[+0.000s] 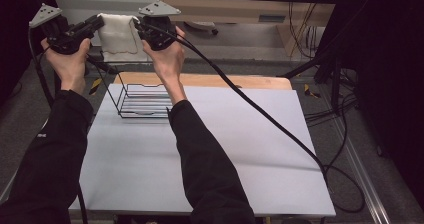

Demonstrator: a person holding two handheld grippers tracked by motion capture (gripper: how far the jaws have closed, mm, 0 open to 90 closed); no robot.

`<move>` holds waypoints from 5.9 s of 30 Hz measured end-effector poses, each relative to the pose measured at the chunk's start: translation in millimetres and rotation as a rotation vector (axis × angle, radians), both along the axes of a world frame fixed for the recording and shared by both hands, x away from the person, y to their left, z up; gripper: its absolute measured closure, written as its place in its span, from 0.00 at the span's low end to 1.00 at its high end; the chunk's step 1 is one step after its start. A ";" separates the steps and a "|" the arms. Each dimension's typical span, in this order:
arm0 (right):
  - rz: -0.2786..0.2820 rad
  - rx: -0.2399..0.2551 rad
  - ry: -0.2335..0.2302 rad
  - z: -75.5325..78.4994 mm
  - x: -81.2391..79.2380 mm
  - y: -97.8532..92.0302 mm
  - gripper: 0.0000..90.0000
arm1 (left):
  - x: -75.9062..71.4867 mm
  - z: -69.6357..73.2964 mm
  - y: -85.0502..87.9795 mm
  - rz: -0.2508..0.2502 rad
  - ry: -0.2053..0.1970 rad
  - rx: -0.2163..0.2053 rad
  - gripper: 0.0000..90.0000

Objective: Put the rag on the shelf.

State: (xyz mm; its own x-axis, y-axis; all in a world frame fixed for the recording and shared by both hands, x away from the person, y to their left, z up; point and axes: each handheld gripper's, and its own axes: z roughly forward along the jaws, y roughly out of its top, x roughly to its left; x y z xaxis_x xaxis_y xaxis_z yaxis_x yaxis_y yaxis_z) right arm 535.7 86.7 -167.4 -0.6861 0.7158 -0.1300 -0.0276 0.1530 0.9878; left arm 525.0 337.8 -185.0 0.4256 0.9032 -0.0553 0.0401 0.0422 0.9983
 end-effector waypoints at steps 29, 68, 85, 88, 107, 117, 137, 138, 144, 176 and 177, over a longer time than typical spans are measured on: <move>0.030 -0.057 0.063 -30.4 -11.3 -8.5 0.94 | -21.7 -33.0 -0.2 -0.037 0.032 0.041 0.92; 0.130 -0.217 0.068 -60.1 -52.3 -2.5 0.94 | -76.1 -62.6 13.6 -0.065 0.153 0.132 0.85; 0.137 -0.210 0.079 -71.1 -52.7 -5.5 0.94 | -66.7 -20.1 7.4 -0.051 0.188 0.132 0.97; 0.138 -0.213 0.078 -71.4 -53.0 -5.5 0.94 | -59.5 -22.0 -0.9 -0.078 0.216 0.137 1.00; 0.159 -0.221 0.089 -71.7 -59.1 -8.0 0.81 | -59.1 -56.9 -8.3 -0.154 0.281 0.188 1.00; 0.165 -0.223 0.167 -78.0 -52.3 -6.0 0.97 | -54.6 -75.3 -14.4 -0.143 0.293 0.217 1.00; 0.143 -0.199 0.217 -91.0 -46.9 -18.2 0.86 | -66.8 -86.5 -14.0 -0.142 0.295 0.221 0.88; 0.147 -0.190 0.224 -90.1 -48.7 -21.7 0.84 | -69.2 -87.4 -14.2 -0.147 0.300 0.222 0.85; 0.159 -0.167 0.249 -89.1 -59.7 -46.6 0.66 | -83.7 -99.2 -20.4 -0.177 0.331 0.231 0.66; -0.008 -0.102 0.469 -189.8 -108.4 -244.0 0.04 | -129.5 -206.8 -66.3 -0.292 0.442 0.291 0.13; -0.011 -0.095 0.479 -194.5 -110.9 -250.6 0.04 | -130.3 -209.6 -66.9 -0.292 0.444 0.290 0.12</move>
